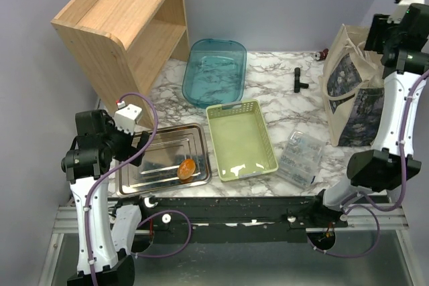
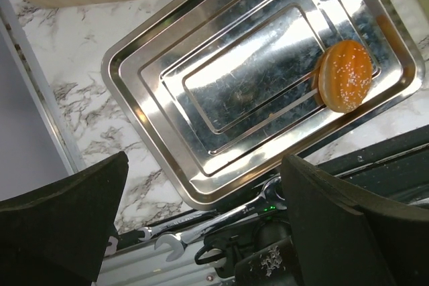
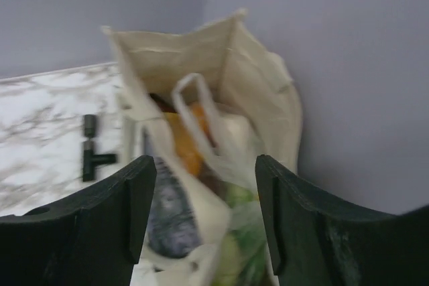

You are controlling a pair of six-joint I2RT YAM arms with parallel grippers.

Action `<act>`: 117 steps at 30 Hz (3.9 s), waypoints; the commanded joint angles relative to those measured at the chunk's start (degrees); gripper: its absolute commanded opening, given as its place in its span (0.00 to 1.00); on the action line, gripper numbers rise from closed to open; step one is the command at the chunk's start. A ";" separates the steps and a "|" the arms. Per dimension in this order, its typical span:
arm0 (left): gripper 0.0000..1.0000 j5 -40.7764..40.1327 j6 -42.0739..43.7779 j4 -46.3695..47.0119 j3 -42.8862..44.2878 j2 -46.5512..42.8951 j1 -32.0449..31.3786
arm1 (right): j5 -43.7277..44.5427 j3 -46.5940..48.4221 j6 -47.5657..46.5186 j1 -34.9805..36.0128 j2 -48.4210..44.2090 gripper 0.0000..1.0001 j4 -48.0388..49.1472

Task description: Untie the knot of the grocery bags and take out the mixed food

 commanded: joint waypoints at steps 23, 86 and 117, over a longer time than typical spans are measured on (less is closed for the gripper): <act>0.98 3.31 -3.52 -2.46 9.25 7.27 -13.69 | -10.51 -8.99 -9.00 -7.33 10.33 0.89 -5.03; 0.99 14.01 5.84 9.46 1.16 1.33 -24.39 | -11.50 25.99 -4.04 -10.92 11.18 0.01 7.49; 0.79 1.19 9.75 30.05 4.12 44.62 -55.02 | -42.88 18.81 13.08 -10.84 -1.73 0.01 7.90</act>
